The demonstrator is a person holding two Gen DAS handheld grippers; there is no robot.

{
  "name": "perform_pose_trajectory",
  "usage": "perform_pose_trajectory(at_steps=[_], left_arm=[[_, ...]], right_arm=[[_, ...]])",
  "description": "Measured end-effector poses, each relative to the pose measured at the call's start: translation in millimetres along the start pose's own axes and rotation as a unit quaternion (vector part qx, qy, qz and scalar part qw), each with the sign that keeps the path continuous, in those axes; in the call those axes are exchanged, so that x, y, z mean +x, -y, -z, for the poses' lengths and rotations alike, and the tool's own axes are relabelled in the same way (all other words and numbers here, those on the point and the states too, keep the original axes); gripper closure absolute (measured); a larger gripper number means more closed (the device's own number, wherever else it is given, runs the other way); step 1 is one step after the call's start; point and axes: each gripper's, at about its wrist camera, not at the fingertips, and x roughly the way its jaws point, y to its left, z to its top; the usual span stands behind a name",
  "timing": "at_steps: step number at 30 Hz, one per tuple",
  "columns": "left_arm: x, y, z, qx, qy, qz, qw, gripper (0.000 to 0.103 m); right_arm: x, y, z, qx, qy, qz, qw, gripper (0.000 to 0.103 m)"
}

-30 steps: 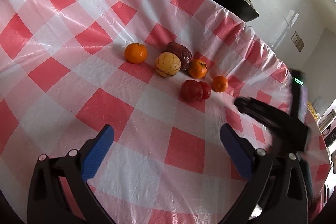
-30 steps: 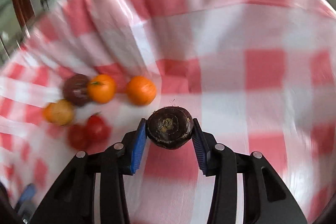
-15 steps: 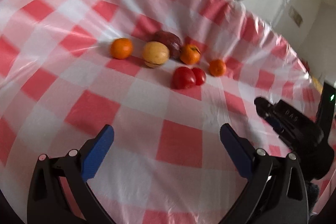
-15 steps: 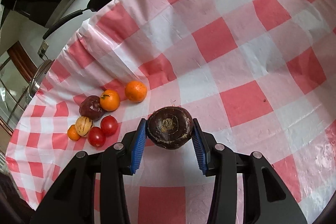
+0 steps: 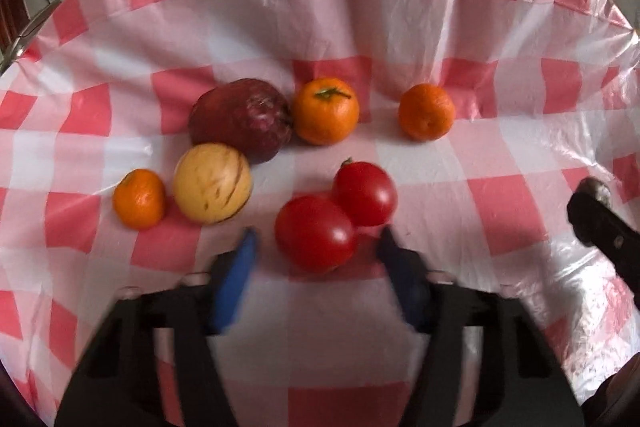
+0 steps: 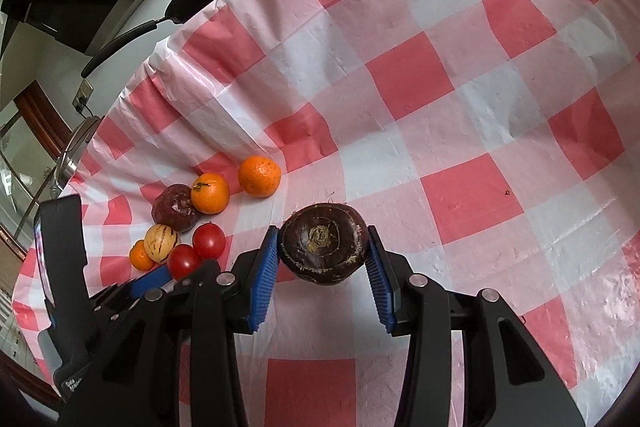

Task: Organize fruits
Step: 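Grasp a dark brown fruit with the right tool while the left tool grasps a red tomato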

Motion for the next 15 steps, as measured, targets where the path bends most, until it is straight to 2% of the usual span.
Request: perform_pose_trajectory(at_steps=[4,11,15], left_arm=[[-19,-7,18,-0.025,0.029,0.001,0.9993,0.066],[-84,-14,85,-0.084,0.087,-0.014,0.9926,0.066],[-97,-20,95,-0.111,0.106,-0.011,0.9880,0.066]], right_arm=[[1,0,0,0.000,0.001,-0.002,1.000,0.061],[2,-1,0,-0.002,-0.001,-0.003,1.000,0.061],[1,-1,1,-0.001,0.000,-0.003,1.000,0.061]])
